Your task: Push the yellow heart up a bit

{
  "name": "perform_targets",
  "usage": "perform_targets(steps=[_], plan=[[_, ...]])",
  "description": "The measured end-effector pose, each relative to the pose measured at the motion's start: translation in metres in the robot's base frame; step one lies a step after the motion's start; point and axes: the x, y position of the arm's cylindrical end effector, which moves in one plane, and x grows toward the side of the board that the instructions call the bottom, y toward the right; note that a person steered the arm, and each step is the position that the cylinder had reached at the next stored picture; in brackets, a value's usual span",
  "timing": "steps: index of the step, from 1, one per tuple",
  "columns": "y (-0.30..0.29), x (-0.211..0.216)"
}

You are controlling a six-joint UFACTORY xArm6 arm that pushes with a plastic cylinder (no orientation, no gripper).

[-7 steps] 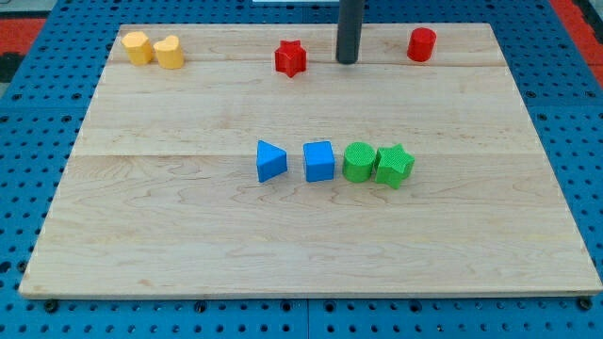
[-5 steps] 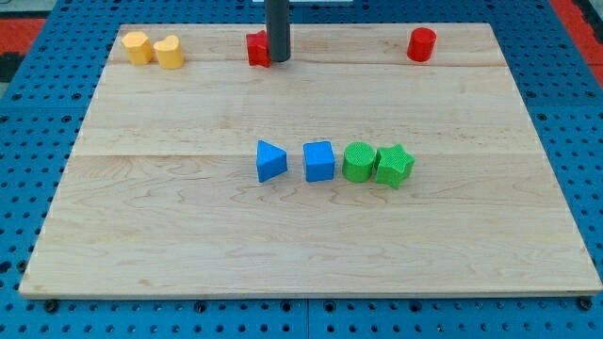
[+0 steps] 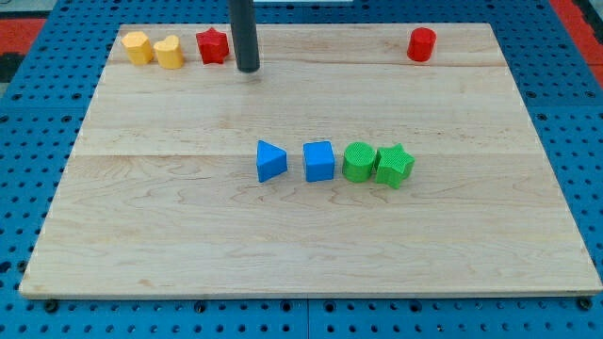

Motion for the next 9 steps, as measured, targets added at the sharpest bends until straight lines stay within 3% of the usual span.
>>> perform_targets(steps=[1,3,8,9], plan=[[-0.069,0.010],[-0.115,-0.010],[-0.117,-0.033],[-0.121,0.005]])
